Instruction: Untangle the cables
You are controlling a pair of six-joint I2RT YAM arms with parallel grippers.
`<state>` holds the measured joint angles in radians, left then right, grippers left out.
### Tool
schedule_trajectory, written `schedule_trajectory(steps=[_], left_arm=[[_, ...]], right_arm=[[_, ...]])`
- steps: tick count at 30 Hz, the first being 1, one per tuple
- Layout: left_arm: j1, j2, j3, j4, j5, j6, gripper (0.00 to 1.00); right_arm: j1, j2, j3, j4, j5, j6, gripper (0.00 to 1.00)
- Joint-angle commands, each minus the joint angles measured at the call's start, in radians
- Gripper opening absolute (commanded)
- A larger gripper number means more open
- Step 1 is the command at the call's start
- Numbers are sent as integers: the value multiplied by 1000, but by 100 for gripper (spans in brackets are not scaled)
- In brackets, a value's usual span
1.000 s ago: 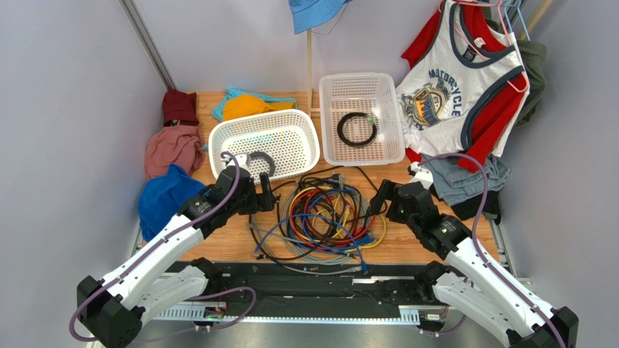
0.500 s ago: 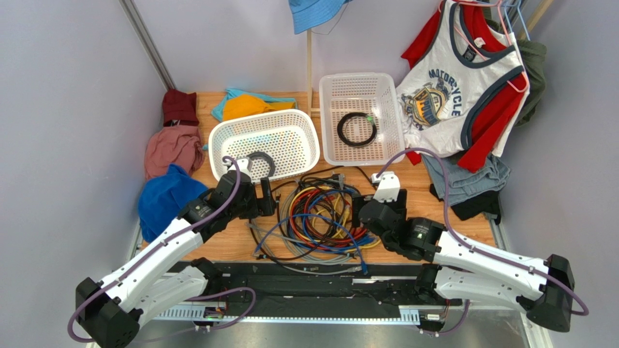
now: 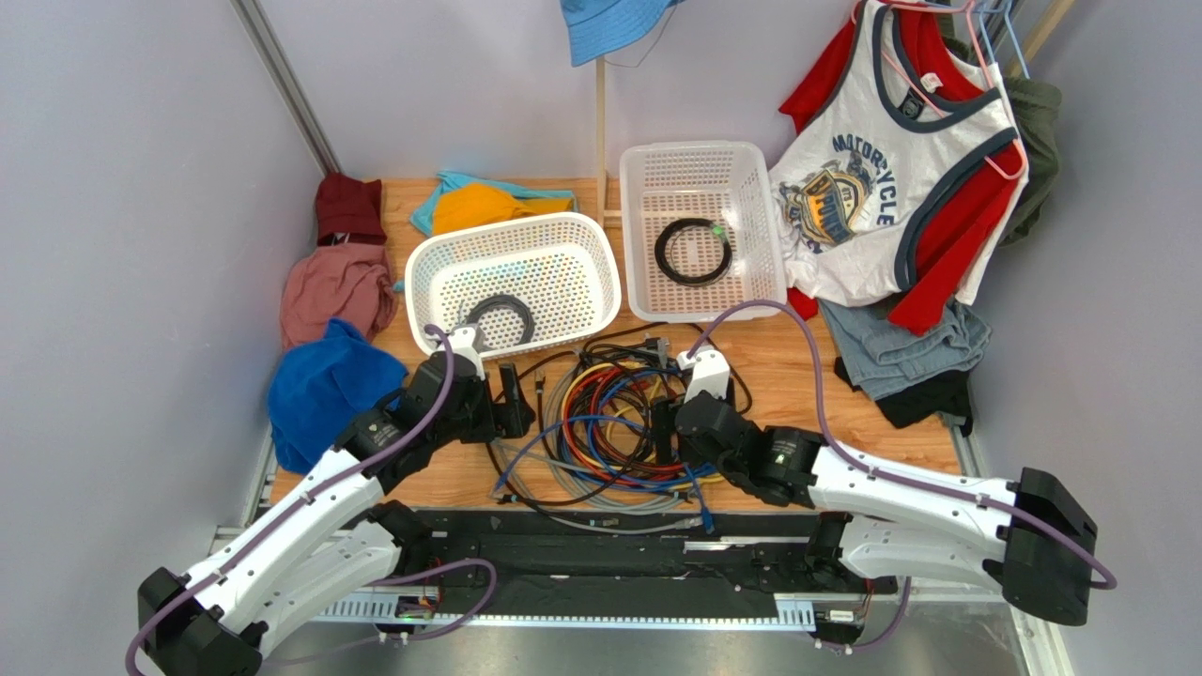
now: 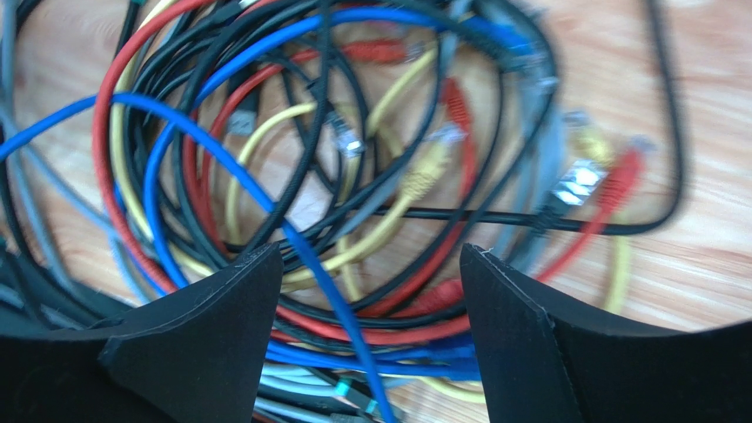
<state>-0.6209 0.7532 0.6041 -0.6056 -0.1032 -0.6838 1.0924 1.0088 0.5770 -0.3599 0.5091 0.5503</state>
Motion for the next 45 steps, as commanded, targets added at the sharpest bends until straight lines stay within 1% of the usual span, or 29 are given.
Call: schedule_trajectory(steps=[1,3,4,5,6,7,9,10,11,12,14,15,18,19,22,25,31,33,34,37,38,39,40,41,42,45], left_arm=[[-5,-2,-17,58,54,-14,95],[-7,0,-21,69,68,-17,95],[-10,1,-24,72,71,-20,94],[-11,0,-24,75,69,-20,93],[-13,1,-23,75,71,-20,93],[-14,-3,-20,75,69,-20,91],[-14,-9,-20,73,66,-20,91],[-16,-15,-15,72,62,-22,90],[-16,-18,-10,66,57,-23,90],[-16,-29,-7,64,48,-22,90],[-16,-37,3,60,40,-20,90],[-14,-44,11,59,34,-22,90],[-16,-45,34,59,23,-19,89],[-16,-43,46,59,19,-16,89],[-14,-32,75,63,16,-11,89],[-16,-25,103,69,20,-2,89],[-16,-25,147,101,53,10,89],[-16,-25,154,96,50,12,88],[-16,-25,157,93,48,12,88],[-16,-23,154,64,23,-2,87],[-14,-25,151,49,11,-5,87],[-16,-29,148,41,5,-10,87],[-14,-31,138,38,-1,-17,87],[-16,-35,134,29,-13,-20,87],[-14,-43,125,24,-18,-28,87],[-16,-60,108,13,-30,-33,87]], right_arm=[[9,80,-22,154,-154,-6,77],[8,129,-6,154,-175,-9,69],[8,172,1,136,-164,-3,35],[8,183,21,118,-143,19,15],[8,186,33,98,-117,26,1],[8,165,44,63,-74,28,0],[8,105,93,23,-35,16,0],[8,27,122,-29,3,8,0],[9,-11,151,-56,23,-16,0],[9,-48,228,-85,66,-32,0],[11,-140,305,-143,91,-84,0],[9,-160,393,-157,110,-137,0],[11,-167,539,-247,120,-206,0],[11,-158,628,-302,121,-219,0],[11,-133,727,-367,109,-242,0],[11,-141,738,-379,100,-248,0],[9,-136,624,-347,118,-214,0],[-5,-134,572,-327,144,-191,0],[-23,-125,563,-315,132,-184,0],[-130,-107,540,-289,53,-148,0],[-196,-96,534,-277,31,-144,0],[-234,-90,531,-261,-21,-132,0],[-271,-84,526,-234,-41,-124,0],[-345,-63,526,-220,-64,-116,0],[-379,-50,527,-206,-104,-101,0],[-474,16,553,-127,-142,-90,0]])
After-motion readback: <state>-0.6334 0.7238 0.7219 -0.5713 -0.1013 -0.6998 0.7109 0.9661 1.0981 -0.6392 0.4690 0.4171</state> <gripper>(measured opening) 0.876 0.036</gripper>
